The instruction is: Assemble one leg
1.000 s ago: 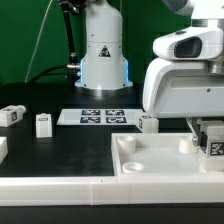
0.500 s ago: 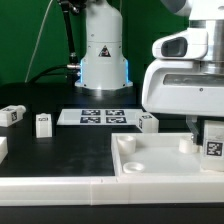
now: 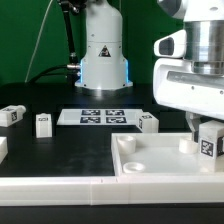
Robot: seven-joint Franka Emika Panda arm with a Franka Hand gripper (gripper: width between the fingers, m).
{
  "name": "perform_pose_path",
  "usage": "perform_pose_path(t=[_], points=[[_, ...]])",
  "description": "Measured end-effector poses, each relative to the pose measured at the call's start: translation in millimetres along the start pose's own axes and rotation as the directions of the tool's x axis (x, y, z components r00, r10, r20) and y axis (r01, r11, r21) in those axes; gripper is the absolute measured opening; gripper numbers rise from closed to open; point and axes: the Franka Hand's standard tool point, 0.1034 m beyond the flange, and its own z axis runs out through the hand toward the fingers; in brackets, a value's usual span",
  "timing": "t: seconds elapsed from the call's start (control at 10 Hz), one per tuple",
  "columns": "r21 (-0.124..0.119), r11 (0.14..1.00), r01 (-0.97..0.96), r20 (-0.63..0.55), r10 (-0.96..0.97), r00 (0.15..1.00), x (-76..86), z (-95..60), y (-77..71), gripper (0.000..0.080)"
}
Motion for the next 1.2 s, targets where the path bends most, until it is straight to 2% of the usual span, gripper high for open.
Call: perform_pose_path(t=[0.2, 0.4, 0.5, 0.7, 0.9, 1.0, 1.1, 1.2], points=[[0.008, 0.963, -0.269, 0.006, 0.268, 0.963, -2.9, 0.0, 0.2, 0.0290], [0.009, 0.868, -0.497, 0.011, 0.496, 0.868, -6.6, -0.7, -1.2, 0.0290], [0.014, 0.820, -0.573, 0.017, 0.572, 0.820, -7.2, -0.7, -2.1, 0.0290], [0.010, 0.710, -0.704, 0.033, 0.704, 0.710, -6.3, -0.5, -2.1, 0.0290], [0.009, 0.724, -0.690, 0.036, 0.690, 0.723, -7.0, -0.2, -1.9, 0.0301], [0.011, 0.754, -0.657, 0.036, 0.656, 0.754, -7.1, -0.2, -2.0, 0.0544], [0.013, 0.783, -0.622, 0.036, 0.622, 0.782, -6.0, -0.4, -2.0, 0.0544], [0.018, 0.837, -0.547, 0.034, 0.546, 0.837, -3.6, -0.9, -1.9, 0.0626]])
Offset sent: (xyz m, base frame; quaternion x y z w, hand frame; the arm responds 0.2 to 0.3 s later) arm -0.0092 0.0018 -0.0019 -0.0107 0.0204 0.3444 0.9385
